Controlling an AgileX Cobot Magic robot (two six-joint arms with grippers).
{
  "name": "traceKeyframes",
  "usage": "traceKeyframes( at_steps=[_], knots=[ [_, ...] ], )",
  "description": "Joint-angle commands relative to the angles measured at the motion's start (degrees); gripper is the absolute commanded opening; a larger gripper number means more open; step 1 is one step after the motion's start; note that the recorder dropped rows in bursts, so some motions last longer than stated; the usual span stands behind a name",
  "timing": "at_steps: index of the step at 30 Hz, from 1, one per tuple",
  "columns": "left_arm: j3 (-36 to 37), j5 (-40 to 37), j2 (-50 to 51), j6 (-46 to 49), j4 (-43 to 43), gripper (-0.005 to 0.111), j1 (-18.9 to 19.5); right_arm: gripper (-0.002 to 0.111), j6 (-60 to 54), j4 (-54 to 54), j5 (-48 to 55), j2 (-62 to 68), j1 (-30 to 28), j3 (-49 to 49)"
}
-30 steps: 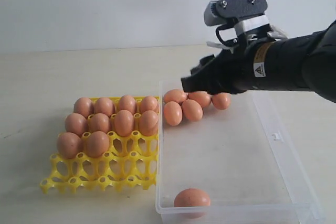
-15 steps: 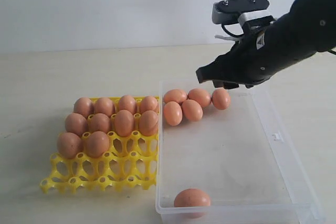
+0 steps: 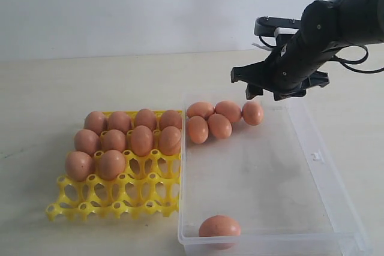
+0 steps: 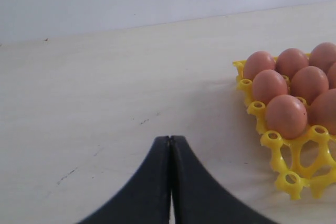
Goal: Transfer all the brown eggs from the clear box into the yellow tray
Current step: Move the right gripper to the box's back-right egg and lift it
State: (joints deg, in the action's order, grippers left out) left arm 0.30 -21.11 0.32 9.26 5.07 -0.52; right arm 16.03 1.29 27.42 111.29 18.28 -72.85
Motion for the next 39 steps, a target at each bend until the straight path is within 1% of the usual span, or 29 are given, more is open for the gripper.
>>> traceKeyframes(
  at_steps=[1, 11, 21, 22, 23, 25, 26, 27, 29, 32, 34, 37, 39],
  knots=[
    [-0.3, 0.4, -0.3, -0.3, 0.2, 0.000, -0.1, 0.057, -0.6, 0.1, 0.0, 3.4, -0.4, -2.8],
    [-0.3, 0.4, -0.3, -0.3, 0.2, 0.000, -0.1, 0.057, -1.6, 1.4, -0.1, 7.5, -0.4, -6.1],
    [-0.3, 0.4, -0.3, -0.2, 0.2, 0.000, -0.1, 0.056, -2.9, 1.7, -1.0, 10.1, -0.4, -6.5],
    [-0.3, 0.4, -0.3, -0.2, 0.2, 0.000, -0.1, 0.054, -2.9, 1.7, -1.1, 10.3, -0.4, -6.5],
    [-0.3, 0.4, -0.3, -0.3, 0.2, 0.000, -0.1, 0.046, -3.0, 1.7, -1.1, 10.5, -0.4, -6.5],
    [-0.3, 0.4, -0.3, -0.3, 0.2, 0.000, -0.1, 0.021, -4.6, 1.7, -0.1, 10.6, -0.4, -6.5],
    [-0.3, 0.4, -0.3, -0.3, 0.2, 0.000, -0.1, 0.004, -7.0, 1.7, 0.6, 10.4, -0.4, -6.5],
    [-0.3, 0.4, -0.3, -0.3, 0.2, 0.000, -0.1, 0.000, -8.5, 1.8, 1.3, 9.5, -0.4, -6.5],
    [-0.3, 0.4, -0.3, -0.3, 0.2, 0.000, -0.1, 0.000, -8.5, 1.8, 1.5, 5.4, -0.4, -5.7],
    [-0.3, 0.4, -0.3, -0.3, 0.2, 0.000, -0.1, 0.000, -8.3, 3.0, -5.5, -4.0, -0.3, 1.2],
    [-0.3, 0.4, -0.3, -0.2, 0.2, 0.000, -0.1, 0.000, -8.6, 5.0, -14.8, -9.0, 1.0, 7.1],
    [-0.3, 0.4, -0.3, -0.3, 0.2, 0.000, -0.1, 0.000, -8.9, 6.3, -27.8, -15.5, 4.7, 16.2],
    [-0.3, 0.4, -0.3, -0.3, 0.2, 0.000, -0.1, 0.000, -8.7, 6.3, -34.8, -17.4, 7.5, 21.3]
  ],
)
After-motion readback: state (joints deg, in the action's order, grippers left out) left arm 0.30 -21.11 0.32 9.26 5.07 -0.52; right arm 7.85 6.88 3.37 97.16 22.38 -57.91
